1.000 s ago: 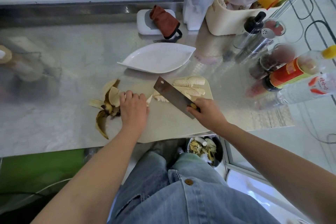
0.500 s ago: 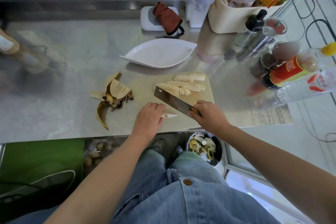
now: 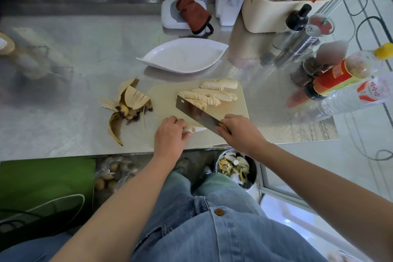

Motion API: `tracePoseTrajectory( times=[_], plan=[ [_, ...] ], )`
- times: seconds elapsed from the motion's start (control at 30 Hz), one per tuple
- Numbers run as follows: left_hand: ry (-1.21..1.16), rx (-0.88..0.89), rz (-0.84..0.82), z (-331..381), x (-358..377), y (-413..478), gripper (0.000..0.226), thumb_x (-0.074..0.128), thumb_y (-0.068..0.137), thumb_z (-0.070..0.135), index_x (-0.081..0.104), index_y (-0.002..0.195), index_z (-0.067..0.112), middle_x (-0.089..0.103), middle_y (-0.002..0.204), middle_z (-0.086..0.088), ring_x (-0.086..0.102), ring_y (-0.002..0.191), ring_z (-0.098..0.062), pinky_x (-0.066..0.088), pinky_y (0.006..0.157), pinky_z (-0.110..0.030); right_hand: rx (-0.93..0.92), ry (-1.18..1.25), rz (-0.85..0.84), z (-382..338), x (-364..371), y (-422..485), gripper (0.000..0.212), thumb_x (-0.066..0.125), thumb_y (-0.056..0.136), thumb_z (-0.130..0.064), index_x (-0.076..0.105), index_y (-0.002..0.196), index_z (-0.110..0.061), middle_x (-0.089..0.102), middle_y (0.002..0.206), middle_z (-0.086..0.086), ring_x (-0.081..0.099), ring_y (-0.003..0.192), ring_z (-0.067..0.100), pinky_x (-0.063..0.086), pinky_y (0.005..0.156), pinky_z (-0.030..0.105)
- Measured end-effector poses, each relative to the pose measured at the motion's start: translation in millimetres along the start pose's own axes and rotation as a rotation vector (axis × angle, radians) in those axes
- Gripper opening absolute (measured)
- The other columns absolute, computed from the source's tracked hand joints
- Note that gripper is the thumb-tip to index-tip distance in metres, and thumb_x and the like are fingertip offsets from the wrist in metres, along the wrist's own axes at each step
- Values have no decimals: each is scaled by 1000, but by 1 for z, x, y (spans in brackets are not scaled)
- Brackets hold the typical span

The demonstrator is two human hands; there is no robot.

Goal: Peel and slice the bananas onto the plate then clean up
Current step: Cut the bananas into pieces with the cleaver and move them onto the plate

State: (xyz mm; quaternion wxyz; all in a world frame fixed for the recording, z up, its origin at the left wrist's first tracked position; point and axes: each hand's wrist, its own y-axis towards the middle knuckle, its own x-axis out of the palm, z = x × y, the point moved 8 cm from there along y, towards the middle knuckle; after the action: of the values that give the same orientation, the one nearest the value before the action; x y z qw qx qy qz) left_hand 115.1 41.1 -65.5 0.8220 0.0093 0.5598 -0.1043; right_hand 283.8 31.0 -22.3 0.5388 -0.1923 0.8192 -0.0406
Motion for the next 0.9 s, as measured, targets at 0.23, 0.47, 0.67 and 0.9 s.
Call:
tracePoseTrajectory(
  times=[0.23, 0.47, 0.67, 0.9],
  plan=[
    [21, 2, -4, 1, -2, 0, 21, 72, 82, 29, 67, 94, 13, 60, 93, -5, 52, 87, -20, 45, 66, -29, 8, -65, -39, -5, 4, 1, 30, 45, 98, -26, 65, 86, -8, 49, 77, 2, 45, 66, 19, 31, 58, 29],
    [28, -1, -6, 0, 0, 0, 20, 74, 81, 29, 67, 93, 14, 60, 93, -5, 51, 86, -20, 46, 67, -30, 4, -71, -48, -6, 7, 3, 30, 45, 99, -25, 65, 84, -8, 46, 75, 1, 44, 65, 20, 30, 58, 29],
    [13, -1, -5, 1, -1, 0, 20, 75, 81, 27, 68, 94, 13, 61, 95, -5, 52, 88, -21, 46, 69, -31, 16, -105, -86, -2, 22, 1, 30, 42, 100, -28, 66, 96, -9, 46, 80, -1, 44, 67, 18, 30, 58, 28],
    [14, 9, 22, -1, -1, -1, 19, 78, 77, 26, 66, 85, 14, 60, 88, -4, 51, 82, -18, 45, 63, -28, -13, -57, -37, -5, 11, 2, 30, 45, 98, -29, 65, 87, -10, 52, 79, 1, 51, 67, 20, 42, 59, 34]
  ],
)
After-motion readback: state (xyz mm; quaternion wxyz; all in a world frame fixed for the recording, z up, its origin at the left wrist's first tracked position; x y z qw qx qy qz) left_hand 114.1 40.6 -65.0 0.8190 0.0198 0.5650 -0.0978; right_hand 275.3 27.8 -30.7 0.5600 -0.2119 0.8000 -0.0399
